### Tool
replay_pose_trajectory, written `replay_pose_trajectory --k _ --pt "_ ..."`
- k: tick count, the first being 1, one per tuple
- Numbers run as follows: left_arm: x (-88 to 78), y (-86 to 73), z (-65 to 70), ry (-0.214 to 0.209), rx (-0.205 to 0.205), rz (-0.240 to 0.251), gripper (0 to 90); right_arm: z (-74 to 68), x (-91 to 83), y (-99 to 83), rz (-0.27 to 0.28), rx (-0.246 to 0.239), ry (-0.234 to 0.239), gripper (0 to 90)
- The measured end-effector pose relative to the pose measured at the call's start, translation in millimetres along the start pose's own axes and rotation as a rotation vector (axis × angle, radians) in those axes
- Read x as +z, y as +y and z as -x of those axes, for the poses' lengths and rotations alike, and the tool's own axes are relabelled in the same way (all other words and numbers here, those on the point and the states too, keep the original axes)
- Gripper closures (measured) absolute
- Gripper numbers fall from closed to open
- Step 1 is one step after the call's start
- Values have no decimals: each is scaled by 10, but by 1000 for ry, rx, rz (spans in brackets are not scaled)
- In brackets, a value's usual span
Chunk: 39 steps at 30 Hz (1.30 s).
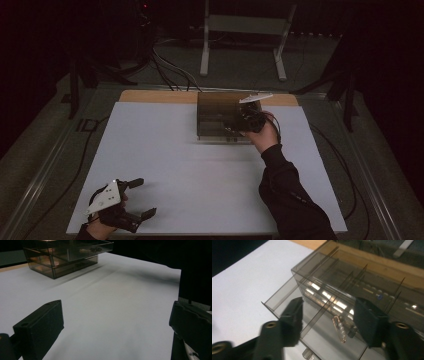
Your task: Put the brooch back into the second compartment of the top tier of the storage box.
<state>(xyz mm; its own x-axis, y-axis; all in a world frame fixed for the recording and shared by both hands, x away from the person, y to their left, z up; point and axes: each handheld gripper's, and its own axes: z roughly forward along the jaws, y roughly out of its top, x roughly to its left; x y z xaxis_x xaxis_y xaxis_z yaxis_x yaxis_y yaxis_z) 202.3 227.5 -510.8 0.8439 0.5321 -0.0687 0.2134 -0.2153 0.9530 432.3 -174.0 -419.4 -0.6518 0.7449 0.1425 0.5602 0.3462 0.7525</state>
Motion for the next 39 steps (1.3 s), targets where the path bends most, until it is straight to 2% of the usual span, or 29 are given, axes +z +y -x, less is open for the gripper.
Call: replay_pose_trajectory --k 6,9,11,14,18,28,39 --pt "1 2 3 0 -2 4 5 -66 -98 16 41 -7 -4 251" --pt "0 -1 3 -1 1 0 5 -105 -160 17 60 -9 18 185" --pt "-1 3 1 0 0 2 6 -128 -198 15 67 -20 33 139" --pt "-2 0 5 -1 2 1 5 -148 -251 1 76 -31 41 121" --pt "-2 0 4 1 0 2 5 -172 -299 -24 70 -51 48 4" --pt "9 2 5 1 1 0 5 -173 -474 -101 88 -65 48 0" --pt "7 -1 6 -1 -1 1 5 -139 -655 -302 106 -55 57 0"
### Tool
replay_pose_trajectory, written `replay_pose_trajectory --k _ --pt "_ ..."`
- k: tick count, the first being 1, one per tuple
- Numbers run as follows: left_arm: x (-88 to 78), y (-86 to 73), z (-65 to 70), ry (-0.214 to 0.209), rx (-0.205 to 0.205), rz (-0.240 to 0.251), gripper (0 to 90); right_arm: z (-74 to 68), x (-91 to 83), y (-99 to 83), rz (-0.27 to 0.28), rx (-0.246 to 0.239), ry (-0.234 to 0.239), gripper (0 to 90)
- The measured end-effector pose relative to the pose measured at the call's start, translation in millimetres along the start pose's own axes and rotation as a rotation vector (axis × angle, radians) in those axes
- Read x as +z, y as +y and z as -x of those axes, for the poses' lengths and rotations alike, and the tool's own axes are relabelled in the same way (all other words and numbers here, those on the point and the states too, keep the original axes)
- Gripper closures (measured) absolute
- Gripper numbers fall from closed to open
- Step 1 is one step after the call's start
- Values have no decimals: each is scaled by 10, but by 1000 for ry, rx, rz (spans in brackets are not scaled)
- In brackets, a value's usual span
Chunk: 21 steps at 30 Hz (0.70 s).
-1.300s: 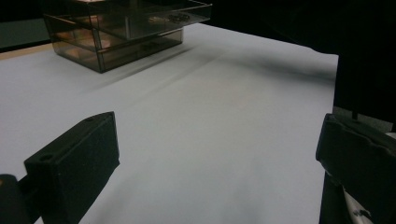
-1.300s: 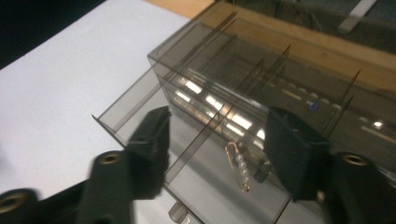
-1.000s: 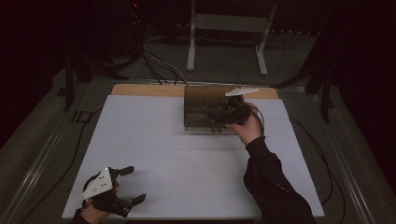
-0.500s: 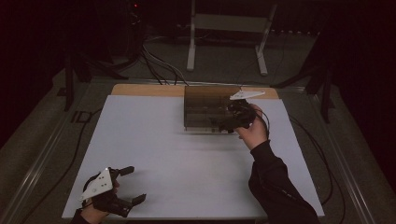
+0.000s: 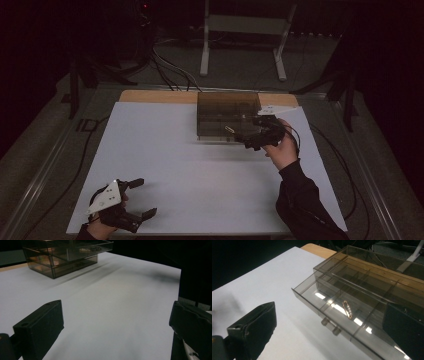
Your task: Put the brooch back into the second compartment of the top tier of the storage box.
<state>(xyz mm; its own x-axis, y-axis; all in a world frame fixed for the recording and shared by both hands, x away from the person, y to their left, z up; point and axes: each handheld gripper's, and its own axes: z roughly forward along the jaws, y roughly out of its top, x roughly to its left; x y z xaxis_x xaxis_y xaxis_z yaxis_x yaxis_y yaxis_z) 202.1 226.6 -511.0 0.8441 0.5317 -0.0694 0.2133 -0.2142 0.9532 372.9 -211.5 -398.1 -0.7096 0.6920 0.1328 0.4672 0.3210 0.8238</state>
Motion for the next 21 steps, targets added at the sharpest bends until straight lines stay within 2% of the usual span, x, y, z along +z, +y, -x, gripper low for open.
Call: replay_pose_trajectory --k 11,21 --pt "-5 5 6 0 1 2 5 -16 -195 -254 20 -6 3 0" --pt "-6 9 10 2 6 0 5 -39 -266 -531 21 9 4 0"
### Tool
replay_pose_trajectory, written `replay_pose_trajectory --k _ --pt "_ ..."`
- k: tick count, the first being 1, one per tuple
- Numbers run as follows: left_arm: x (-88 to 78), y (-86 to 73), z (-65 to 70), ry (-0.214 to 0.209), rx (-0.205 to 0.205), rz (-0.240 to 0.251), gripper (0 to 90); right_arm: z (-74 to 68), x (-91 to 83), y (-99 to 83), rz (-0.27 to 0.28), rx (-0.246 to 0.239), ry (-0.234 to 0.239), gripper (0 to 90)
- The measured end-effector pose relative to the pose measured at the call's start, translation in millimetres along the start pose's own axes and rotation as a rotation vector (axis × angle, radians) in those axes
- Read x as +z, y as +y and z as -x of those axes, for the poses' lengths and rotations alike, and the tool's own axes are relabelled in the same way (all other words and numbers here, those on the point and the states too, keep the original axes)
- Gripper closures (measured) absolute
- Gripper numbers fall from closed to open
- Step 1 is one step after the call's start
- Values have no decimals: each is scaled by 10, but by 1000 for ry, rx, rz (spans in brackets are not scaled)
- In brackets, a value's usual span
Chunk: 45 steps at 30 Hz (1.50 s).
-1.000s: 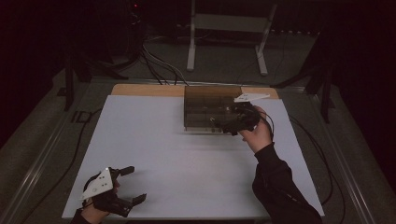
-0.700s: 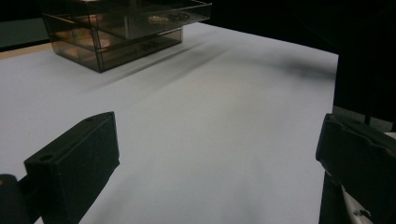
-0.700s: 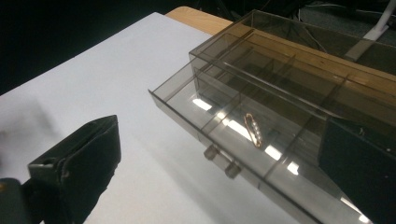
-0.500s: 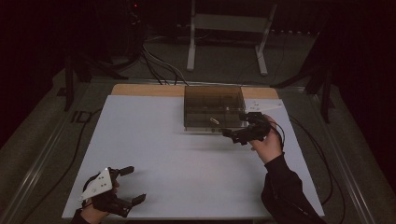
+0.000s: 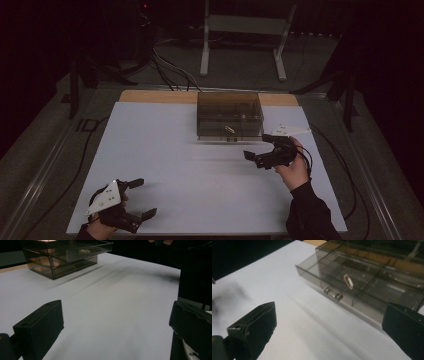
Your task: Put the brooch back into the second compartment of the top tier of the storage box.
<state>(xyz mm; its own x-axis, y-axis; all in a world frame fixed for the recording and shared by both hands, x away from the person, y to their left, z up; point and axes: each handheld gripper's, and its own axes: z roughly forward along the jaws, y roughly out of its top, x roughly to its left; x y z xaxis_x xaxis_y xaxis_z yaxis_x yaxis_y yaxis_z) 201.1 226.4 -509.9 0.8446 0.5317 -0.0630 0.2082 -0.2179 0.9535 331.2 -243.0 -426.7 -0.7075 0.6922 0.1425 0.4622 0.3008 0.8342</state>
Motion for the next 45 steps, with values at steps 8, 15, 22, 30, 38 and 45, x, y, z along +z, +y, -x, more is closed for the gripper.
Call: replay_pose_trajectory --k 8,15,22,30,38,45 --pt "-1 -1 3 -3 -1 2 5 -41 -26 -246 -4 9 5 0" --pt "1 0 6 -4 2 0 5 -17 -25 -492 -9 19 13 0" --pt "1 0 3 -4 2 1 6 9 -47 -702 -6 8 16 0" --pt "4 -3 7 -7 1 -2 5 27 -79 -956 -20 9 39 0" --pt "4 -4 2 -9 -2 0 5 61 -135 -1162 -44 5 16 0" --pt "0 -3 1 -9 0 2 5 81 -255 -1284 -52 21 -4 0"
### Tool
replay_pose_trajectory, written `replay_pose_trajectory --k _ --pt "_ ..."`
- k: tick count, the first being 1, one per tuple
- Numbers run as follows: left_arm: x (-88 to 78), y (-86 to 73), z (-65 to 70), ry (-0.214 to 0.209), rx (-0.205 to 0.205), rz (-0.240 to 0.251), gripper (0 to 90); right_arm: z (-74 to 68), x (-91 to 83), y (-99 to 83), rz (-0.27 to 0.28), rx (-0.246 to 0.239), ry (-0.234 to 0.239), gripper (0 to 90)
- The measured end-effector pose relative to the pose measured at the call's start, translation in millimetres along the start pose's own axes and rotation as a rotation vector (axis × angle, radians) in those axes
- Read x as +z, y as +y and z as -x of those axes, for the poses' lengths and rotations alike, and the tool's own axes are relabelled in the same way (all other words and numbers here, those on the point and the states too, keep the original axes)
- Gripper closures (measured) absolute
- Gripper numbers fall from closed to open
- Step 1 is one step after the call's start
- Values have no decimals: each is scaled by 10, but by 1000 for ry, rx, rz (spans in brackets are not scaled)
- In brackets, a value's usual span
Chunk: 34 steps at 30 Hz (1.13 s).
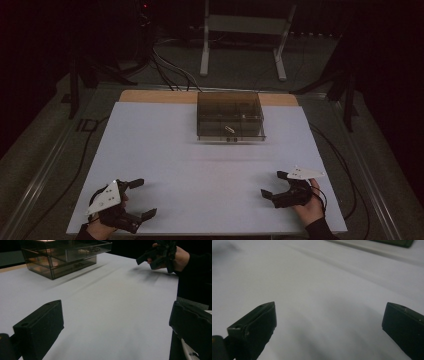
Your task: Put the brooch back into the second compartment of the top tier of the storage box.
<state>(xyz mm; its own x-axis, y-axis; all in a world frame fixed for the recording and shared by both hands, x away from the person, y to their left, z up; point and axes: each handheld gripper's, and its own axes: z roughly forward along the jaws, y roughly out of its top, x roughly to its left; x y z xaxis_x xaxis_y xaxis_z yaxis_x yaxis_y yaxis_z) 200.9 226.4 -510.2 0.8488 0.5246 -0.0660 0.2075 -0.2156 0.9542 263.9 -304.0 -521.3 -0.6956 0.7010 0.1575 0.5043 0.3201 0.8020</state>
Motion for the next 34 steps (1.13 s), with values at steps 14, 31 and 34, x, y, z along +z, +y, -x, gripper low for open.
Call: replay_pose_trajectory --k 14,31,34 --pt "-6 3 9 -2 7 -3 5 75 -190 -207 -1 35 -54 0" --pt "4 -1 10 0 2 -5 5 119 -139 -170 29 29 -56 0" --pt "4 -2 12 1 5 -8 5 127 -143 -169 32 31 -59 0"
